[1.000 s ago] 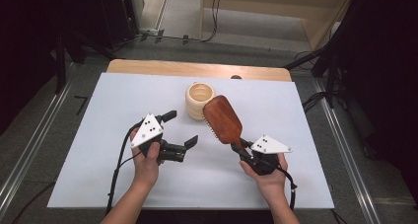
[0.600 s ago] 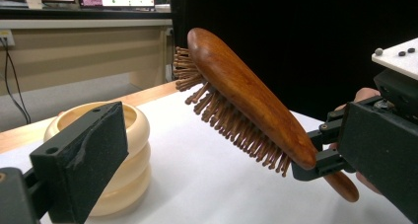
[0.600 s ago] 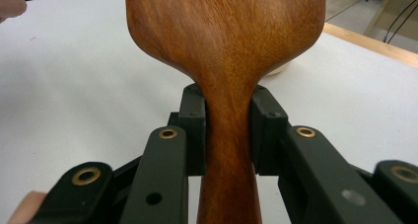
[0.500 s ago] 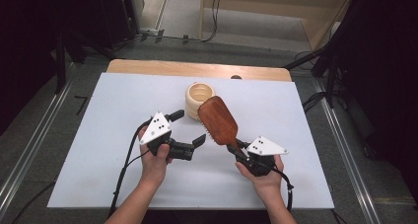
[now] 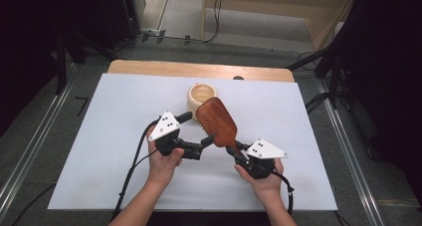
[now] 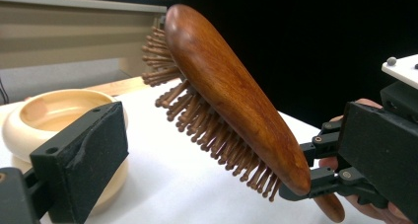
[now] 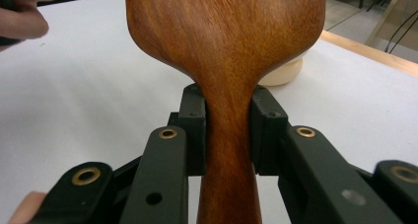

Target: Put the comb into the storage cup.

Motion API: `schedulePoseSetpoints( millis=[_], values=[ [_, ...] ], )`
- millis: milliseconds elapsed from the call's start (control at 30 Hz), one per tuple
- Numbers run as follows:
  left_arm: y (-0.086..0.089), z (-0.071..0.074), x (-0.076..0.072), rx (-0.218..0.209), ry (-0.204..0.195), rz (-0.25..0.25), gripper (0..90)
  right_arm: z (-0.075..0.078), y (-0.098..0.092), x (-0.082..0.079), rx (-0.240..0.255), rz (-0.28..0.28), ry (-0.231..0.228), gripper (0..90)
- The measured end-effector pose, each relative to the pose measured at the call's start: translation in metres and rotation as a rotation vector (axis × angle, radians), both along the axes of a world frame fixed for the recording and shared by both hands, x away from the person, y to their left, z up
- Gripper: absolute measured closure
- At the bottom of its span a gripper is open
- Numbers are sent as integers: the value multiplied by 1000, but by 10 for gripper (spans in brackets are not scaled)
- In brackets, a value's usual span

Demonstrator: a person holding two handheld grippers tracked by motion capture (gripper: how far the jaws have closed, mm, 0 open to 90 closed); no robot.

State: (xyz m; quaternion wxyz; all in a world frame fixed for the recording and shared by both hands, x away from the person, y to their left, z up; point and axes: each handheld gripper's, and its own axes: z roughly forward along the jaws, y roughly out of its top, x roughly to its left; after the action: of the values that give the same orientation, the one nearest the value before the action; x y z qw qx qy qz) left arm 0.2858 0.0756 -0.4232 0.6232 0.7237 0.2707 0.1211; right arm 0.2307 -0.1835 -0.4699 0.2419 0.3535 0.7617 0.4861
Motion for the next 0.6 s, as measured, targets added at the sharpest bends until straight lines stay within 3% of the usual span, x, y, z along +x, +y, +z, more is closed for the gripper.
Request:
schedulePoseSetpoints(
  millis=[600],
  values=[
    [-15, -3, 2, -14, 75, 21, 0, 1, 13, -7, 13, 25, -35, 702]
  ],
)
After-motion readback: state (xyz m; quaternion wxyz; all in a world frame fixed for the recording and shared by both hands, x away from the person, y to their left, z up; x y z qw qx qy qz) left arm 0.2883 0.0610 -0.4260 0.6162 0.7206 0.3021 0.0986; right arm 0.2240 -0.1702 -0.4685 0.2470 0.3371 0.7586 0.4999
